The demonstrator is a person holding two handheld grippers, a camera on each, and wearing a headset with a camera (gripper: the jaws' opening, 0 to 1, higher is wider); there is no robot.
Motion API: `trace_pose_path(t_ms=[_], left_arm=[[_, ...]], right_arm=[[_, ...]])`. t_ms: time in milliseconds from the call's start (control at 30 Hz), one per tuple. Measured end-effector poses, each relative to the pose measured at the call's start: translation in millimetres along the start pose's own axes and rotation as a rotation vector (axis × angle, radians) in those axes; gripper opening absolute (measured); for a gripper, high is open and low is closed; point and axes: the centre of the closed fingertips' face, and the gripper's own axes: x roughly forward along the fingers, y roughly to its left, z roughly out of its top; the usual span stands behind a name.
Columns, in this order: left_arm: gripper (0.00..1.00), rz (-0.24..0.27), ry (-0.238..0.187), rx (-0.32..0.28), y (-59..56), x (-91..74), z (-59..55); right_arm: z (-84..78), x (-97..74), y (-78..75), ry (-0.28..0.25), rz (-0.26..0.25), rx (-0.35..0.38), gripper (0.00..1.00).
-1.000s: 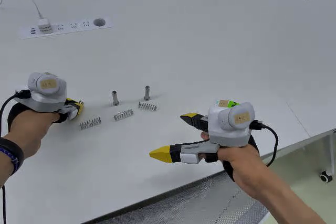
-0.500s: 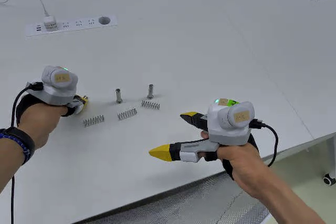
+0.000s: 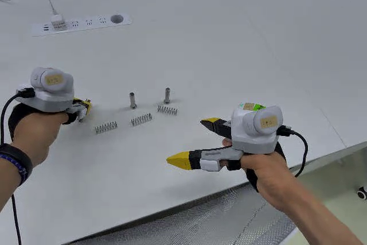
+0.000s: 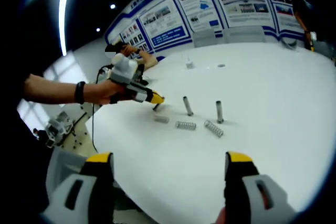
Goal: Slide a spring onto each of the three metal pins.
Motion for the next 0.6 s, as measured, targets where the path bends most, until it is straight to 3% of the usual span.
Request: trace_pose_path(t_ms=[600], left_arm=[[0.08,0.009,-0.022,-0.038,0.7,-13.0,-3.0]], right_arm=[[2.5,0.1,2.3,-0.002,0.004,-0.011,0.89]])
